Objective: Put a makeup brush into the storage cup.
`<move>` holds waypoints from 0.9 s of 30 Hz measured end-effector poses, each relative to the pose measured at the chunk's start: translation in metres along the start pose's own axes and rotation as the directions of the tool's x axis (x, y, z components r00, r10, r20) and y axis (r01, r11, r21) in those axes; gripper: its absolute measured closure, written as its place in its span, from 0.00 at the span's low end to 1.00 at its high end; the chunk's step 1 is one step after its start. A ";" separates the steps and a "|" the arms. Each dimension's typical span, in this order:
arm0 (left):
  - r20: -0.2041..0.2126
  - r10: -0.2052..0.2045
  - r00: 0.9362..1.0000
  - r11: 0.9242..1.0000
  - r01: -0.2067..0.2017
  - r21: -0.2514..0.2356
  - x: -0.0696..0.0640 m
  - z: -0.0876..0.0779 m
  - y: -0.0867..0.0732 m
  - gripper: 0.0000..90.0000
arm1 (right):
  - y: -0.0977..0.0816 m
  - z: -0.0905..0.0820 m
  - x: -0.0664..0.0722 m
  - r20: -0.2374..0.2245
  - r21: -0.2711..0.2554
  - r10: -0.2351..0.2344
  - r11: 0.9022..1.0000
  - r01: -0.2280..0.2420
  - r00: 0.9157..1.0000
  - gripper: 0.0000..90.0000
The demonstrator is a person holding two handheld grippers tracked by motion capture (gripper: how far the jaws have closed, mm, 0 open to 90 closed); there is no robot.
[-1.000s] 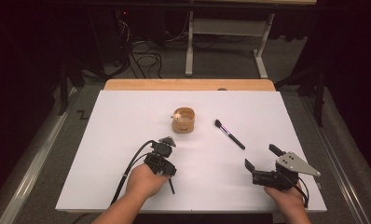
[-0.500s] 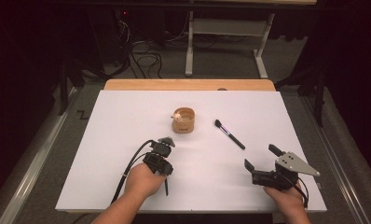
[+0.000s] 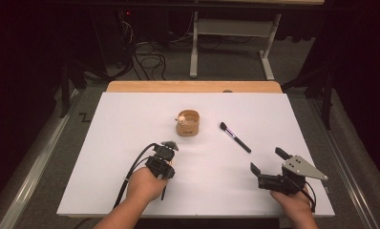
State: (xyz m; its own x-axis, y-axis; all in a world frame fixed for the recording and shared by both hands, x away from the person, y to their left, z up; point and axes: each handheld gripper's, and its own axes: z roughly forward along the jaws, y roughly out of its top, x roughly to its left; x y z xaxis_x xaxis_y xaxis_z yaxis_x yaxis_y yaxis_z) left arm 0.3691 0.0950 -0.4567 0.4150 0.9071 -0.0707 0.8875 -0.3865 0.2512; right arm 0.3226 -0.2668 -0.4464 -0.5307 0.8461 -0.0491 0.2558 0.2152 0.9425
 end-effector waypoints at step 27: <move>0.000 0.050 0.999 0.997 -0.050 -0.051 0.004 -0.002 -0.008 0.92 | 0.000 0.000 -0.001 0.000 -0.001 -0.006 1.000 0.006 1.000 0.00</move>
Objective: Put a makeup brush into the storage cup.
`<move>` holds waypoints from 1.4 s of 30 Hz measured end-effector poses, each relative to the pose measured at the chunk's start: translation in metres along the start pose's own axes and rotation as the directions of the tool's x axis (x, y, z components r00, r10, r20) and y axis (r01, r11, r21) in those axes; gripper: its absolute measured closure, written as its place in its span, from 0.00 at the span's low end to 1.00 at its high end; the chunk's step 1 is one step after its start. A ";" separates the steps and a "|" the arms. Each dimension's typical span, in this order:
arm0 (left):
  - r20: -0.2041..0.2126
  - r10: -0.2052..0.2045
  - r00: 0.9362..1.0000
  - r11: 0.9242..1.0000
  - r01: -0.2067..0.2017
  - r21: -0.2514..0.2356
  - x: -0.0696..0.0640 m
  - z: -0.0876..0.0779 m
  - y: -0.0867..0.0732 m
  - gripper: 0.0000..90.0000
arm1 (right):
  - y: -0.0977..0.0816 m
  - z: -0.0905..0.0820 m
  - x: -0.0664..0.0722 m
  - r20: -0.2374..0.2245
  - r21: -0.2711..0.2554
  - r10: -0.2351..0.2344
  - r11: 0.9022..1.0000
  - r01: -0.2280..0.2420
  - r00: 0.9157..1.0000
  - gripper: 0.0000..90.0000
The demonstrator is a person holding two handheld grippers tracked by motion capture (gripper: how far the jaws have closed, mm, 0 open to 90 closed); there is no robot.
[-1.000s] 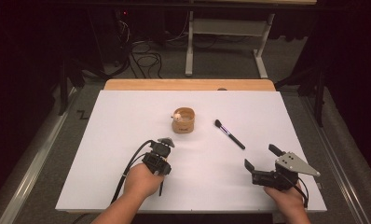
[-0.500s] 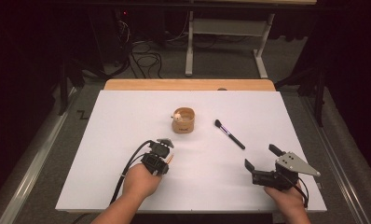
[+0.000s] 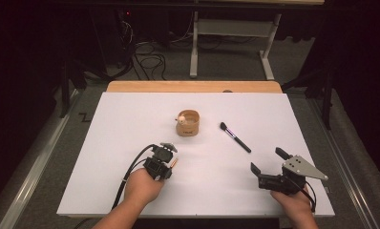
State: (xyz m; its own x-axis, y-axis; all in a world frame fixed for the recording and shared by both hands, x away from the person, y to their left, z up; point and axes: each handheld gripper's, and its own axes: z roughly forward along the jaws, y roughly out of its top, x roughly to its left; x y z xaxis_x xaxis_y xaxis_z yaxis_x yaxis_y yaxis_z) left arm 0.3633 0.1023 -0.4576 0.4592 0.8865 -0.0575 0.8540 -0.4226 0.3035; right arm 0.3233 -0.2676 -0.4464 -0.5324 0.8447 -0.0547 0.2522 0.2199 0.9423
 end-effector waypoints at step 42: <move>0.162 -0.013 0.987 0.882 0.088 -0.464 0.045 -0.015 -0.043 0.92 | -0.005 0.004 0.005 -0.014 0.001 -0.013 1.000 0.013 1.000 0.00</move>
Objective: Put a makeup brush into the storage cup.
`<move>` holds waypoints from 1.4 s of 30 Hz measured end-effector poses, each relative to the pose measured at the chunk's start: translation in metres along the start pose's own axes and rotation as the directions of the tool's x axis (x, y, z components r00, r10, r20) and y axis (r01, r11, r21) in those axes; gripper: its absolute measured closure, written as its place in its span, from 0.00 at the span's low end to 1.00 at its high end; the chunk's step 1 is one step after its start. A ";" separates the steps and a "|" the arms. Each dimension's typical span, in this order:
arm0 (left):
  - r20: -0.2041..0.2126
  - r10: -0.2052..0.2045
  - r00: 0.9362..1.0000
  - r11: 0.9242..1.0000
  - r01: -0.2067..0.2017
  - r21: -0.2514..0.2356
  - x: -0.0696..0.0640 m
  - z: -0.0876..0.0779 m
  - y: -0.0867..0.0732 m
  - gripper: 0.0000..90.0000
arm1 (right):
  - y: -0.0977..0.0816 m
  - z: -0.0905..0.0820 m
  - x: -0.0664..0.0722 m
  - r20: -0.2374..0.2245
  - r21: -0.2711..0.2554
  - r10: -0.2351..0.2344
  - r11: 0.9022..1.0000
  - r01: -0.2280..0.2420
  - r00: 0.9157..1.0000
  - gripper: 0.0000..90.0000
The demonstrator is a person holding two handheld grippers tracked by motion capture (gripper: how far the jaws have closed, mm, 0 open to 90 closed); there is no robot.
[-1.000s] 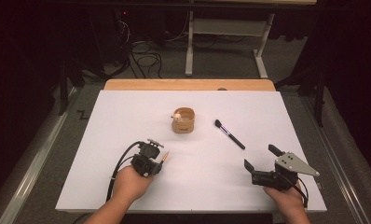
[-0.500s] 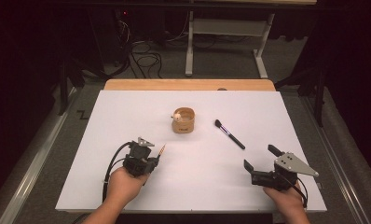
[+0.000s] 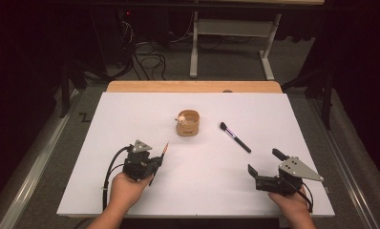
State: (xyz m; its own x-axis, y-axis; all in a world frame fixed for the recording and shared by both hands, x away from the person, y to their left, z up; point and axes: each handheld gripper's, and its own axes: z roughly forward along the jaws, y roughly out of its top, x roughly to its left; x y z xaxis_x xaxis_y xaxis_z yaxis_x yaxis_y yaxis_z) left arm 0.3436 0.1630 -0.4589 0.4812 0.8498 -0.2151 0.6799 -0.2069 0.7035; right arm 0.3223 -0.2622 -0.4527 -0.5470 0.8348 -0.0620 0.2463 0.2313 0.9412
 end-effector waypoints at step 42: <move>0.099 0.062 0.993 0.917 -0.017 -0.398 0.003 -0.021 -0.027 0.92 | -0.003 0.001 -0.005 -0.001 -0.008 0.026 1.000 -0.026 1.000 0.00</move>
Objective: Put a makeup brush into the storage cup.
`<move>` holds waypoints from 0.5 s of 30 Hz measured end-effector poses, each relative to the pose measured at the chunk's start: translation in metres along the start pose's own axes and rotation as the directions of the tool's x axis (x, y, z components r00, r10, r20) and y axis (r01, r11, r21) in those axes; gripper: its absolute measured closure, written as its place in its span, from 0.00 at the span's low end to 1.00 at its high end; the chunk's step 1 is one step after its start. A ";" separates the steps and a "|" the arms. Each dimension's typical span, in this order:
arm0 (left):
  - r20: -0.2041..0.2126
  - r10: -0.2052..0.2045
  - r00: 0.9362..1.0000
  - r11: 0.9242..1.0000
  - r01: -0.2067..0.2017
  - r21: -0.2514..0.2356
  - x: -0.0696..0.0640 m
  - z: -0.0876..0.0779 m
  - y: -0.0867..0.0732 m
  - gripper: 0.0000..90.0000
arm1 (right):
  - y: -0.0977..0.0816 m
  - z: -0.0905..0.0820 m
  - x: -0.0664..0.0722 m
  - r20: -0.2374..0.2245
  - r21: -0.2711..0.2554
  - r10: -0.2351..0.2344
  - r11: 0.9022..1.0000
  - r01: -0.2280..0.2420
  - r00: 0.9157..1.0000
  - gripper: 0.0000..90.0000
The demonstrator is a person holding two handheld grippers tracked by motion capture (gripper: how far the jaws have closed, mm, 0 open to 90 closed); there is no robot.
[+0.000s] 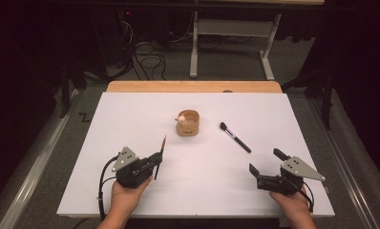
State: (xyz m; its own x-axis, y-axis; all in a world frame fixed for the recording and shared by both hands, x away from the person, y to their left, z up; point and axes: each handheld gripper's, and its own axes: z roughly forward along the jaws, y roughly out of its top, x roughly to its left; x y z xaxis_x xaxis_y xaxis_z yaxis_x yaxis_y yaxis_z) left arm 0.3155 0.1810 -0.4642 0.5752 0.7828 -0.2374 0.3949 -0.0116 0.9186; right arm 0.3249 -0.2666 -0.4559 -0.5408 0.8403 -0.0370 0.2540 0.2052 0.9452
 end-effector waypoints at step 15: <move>-0.020 0.032 0.999 0.988 -0.035 -0.150 0.000 -0.015 0.003 0.92 | 0.000 0.001 -0.001 -0.002 -0.004 -0.010 1.000 0.010 1.000 0.00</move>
State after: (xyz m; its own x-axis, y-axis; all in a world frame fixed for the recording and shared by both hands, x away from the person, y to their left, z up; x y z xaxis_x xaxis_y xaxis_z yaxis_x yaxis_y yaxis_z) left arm 0.3056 0.1904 -0.4564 0.5729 0.7945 -0.2012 0.2630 0.0543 0.9633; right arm 0.3255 -0.2669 -0.4565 -0.5450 0.8372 -0.0453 0.2456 0.2112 0.9461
